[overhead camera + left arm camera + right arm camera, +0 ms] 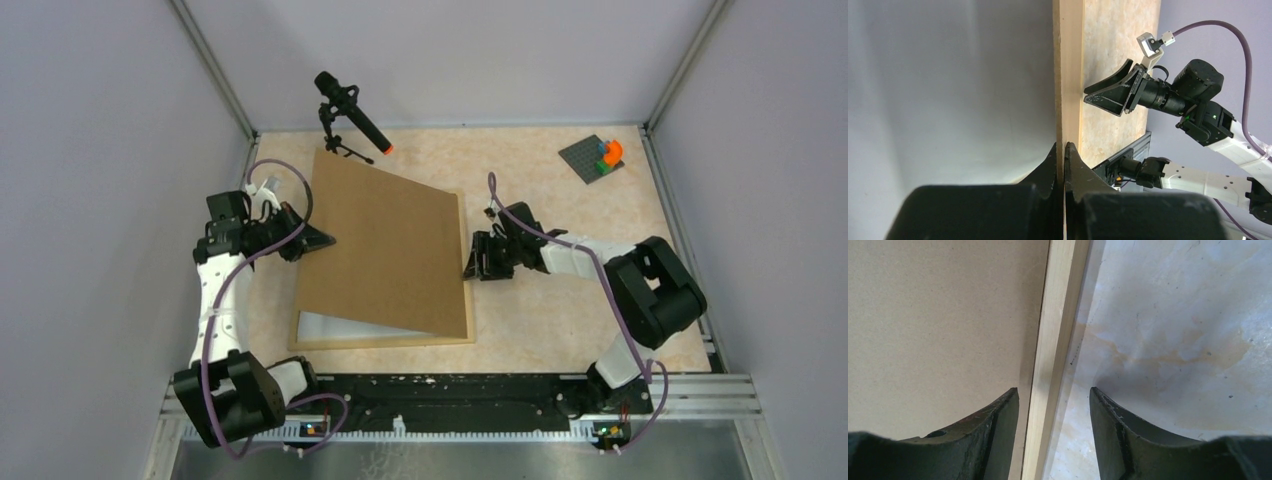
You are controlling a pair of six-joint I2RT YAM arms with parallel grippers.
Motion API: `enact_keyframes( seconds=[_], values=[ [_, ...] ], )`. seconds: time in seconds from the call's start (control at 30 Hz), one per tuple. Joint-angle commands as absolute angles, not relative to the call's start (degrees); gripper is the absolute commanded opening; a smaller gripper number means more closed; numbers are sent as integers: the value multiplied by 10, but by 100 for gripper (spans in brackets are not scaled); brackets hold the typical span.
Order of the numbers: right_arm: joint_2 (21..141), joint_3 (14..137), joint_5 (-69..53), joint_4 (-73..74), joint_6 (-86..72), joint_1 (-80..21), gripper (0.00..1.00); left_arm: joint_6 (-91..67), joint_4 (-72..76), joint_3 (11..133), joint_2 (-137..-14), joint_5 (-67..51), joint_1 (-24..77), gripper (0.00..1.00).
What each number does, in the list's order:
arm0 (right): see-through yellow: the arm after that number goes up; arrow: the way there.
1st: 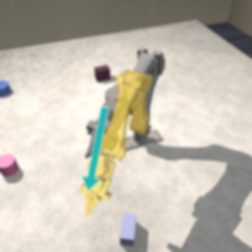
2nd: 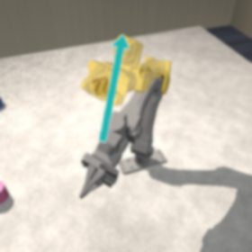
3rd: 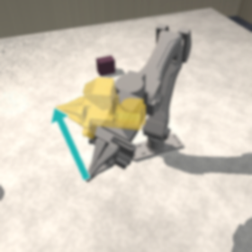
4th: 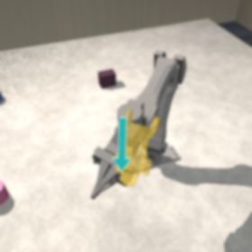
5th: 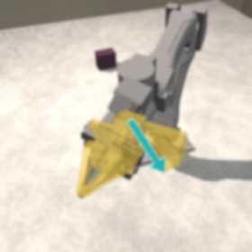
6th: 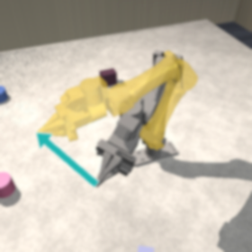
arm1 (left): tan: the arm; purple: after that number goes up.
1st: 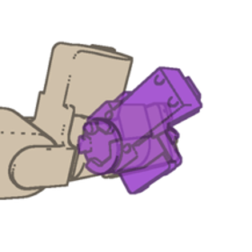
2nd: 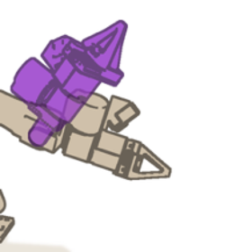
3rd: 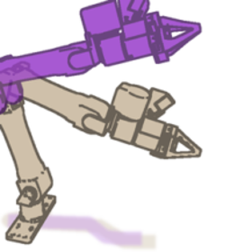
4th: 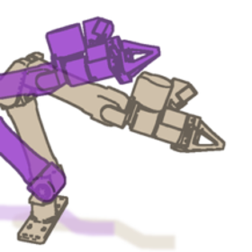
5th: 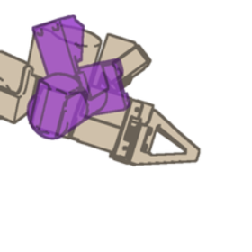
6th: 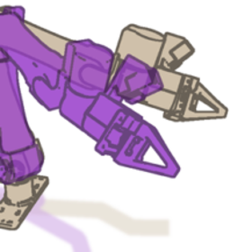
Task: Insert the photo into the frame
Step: Adjust the photo frame at the center of the board.
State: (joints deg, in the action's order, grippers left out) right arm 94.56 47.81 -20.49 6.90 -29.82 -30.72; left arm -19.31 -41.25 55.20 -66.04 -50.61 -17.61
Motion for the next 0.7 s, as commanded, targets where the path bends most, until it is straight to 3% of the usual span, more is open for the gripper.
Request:
enact_keyframes(
  seconds=[0.0,0.53,0.67],
  values=[
    [960,499,-175,63,-304,-310,53,-152,-410,582,-637,-410,-178,0],
    [994,526,-165,79,-288,-311,53,-182,-413,575,-641,-388,-181,0],
    [988,522,-131,82,-282,-312,48,-218,-397,566,-628,-413,-181,0]
  ],
)
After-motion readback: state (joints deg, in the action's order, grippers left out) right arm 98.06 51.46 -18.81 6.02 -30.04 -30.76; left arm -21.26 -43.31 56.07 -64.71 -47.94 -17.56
